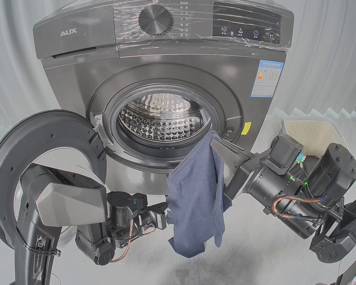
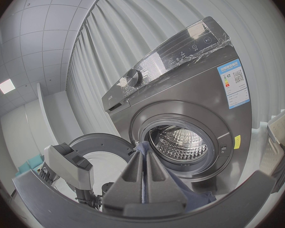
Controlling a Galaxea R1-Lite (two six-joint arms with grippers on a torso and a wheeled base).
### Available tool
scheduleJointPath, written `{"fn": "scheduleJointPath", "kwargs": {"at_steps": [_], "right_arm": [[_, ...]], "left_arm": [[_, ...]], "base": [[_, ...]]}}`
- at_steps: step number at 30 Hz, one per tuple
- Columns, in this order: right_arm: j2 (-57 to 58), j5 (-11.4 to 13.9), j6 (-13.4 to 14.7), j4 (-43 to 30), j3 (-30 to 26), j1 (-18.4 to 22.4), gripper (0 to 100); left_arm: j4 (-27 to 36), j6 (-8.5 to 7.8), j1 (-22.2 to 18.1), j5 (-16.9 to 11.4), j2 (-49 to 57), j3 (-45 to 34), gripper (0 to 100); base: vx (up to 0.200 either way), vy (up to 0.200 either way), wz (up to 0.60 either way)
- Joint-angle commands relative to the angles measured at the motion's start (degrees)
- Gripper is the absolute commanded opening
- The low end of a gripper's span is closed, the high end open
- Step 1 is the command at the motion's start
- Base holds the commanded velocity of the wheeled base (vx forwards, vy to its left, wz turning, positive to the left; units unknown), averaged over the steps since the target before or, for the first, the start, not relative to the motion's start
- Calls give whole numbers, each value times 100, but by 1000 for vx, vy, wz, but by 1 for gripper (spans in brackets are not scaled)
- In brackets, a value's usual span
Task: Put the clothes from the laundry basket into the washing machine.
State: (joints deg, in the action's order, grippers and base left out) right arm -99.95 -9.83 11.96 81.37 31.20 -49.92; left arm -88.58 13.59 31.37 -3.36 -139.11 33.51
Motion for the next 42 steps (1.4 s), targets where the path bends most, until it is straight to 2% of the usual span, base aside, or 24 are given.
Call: {"fn": "scheduleJointPath", "kwargs": {"at_steps": [1,10,22,29,32,39,40,42], "right_arm": [[-16,-2,-1,1,1,0,0],[-16,-2,-9,1,9,-18,0],[-16,-2,-9,1,9,-62,0],[-16,-2,-9,1,18,-62,0],[-16,-2,-9,1,9,-62,0],[-33,-2,-1,1,9,-62,0],[-51,-2,8,1,9,-62,0],[-51,-2,8,1,9,-62,0]], "left_arm": [[-2,3,-43,-33,-2,-29,100],[-2,29,-34,-50,-125,85,100],[7,12,1,-94,-486,762,100],[7,3,19,-323,-609,929,100],[-2,3,36,-542,-582,920,100],[-2,-23,124,-525,-591,973,100],[-2,-15,150,-507,-600,982,0],[-2,-15,150,-507,-591,982,0]], "base": [[0,0,0],[0,0,0],[0,0,0],[0,0,0],[0,0,0],[0,0,0],[0,0,0],[0,0,0]]}}
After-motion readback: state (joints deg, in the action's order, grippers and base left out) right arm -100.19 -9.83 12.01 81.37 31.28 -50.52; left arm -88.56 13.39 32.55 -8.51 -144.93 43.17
